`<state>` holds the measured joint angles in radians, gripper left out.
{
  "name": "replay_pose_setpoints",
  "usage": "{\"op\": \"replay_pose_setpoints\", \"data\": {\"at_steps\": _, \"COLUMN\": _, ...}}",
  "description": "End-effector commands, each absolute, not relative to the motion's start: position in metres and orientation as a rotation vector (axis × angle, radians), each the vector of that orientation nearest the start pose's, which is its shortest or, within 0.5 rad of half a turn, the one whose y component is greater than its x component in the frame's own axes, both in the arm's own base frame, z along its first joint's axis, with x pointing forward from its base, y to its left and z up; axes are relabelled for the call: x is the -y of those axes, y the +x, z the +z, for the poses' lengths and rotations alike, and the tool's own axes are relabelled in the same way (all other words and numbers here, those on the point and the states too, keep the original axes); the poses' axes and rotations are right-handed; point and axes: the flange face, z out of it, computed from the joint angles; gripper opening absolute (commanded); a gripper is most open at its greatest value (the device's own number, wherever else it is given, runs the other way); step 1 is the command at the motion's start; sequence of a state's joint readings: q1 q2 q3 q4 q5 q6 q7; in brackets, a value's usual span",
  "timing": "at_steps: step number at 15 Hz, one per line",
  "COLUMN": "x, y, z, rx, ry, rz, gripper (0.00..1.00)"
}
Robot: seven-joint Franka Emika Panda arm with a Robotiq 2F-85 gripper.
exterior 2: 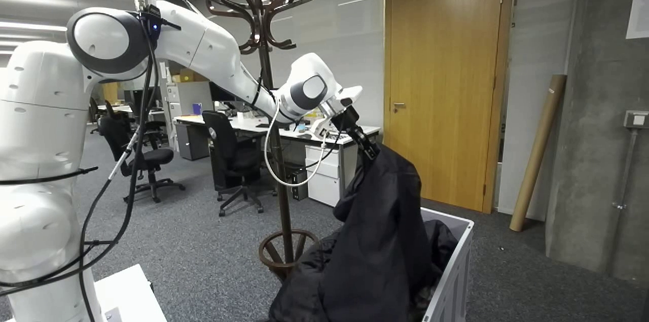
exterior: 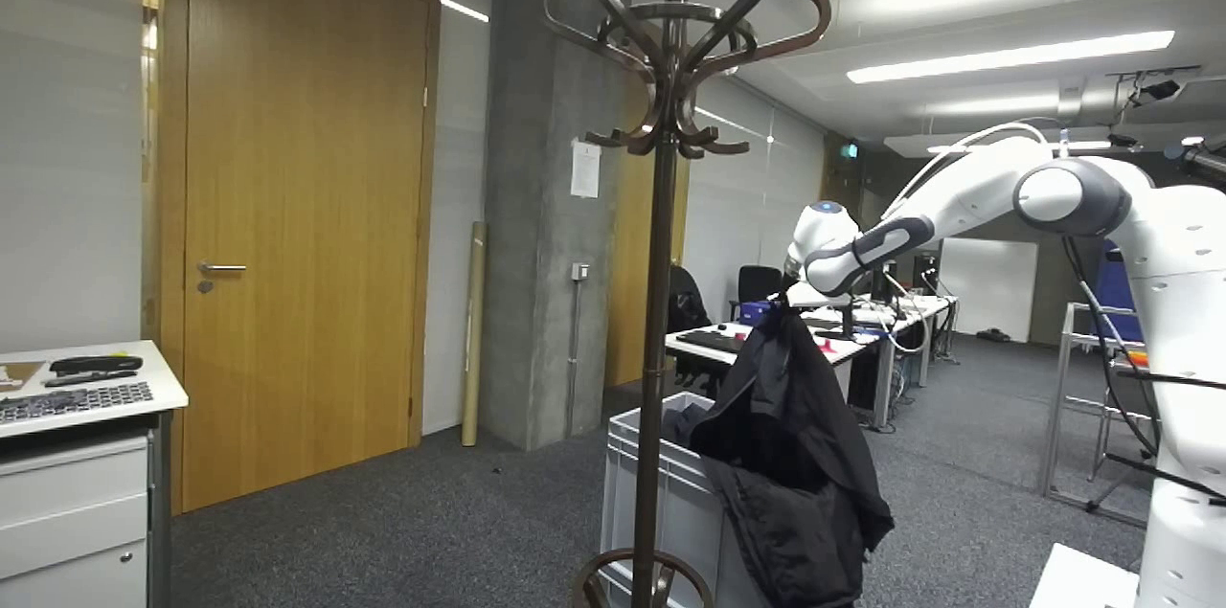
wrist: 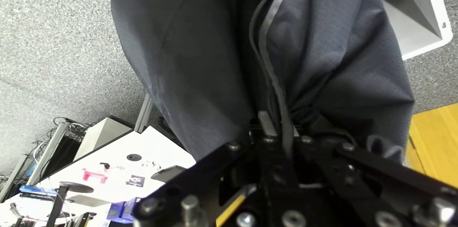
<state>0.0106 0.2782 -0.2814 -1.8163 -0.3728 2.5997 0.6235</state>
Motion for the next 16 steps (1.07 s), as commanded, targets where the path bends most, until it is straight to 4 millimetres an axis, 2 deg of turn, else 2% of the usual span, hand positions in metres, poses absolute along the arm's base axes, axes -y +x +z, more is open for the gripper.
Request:
{"op": "replay_pose_setpoints", "data": {"at_steps": 1, "x": 0.16, "y": 0.653, "z": 0.449, "rx": -0.957, "ry": -3.108, "rz": -0.969, "gripper": 0.02}}
{"op": "replay_pose_setpoints", "data": {"at_steps": 4, "x": 0.167, "y": 0.669, "z": 0.458, "rx": -0.936, "ry": -3.093, "rz": -1.09, "gripper": 0.02}}
{"op": "replay_pose_setpoints", "data": {"at_steps": 8, "x": 0.173, "y": 0.701, "z": 0.476, "rx": -0.909, "ry": -3.043, "rz": -1.252, "gripper": 0.02}}
{"op": "replay_pose_setpoints", "data": {"at_steps": 12, "x": 0.164, "y": 0.739, "z": 0.488, "rx": -0.882, "ry": -2.981, "rz": -1.38, "gripper": 0.02}}
{"op": "replay_pose_setpoints", "data": {"at_steps": 14, "x": 0.156, "y": 0.754, "z": 0.481, "rx": -0.867, "ry": -2.954, "rz": -1.407, "gripper": 0.02}}
{"op": "replay_pose_setpoints", "data": {"at_steps": 16, "x": 0.15, "y": 0.763, "z": 0.463, "rx": -0.841, "ry": -2.93, "rz": -1.41, "gripper": 0.02}}
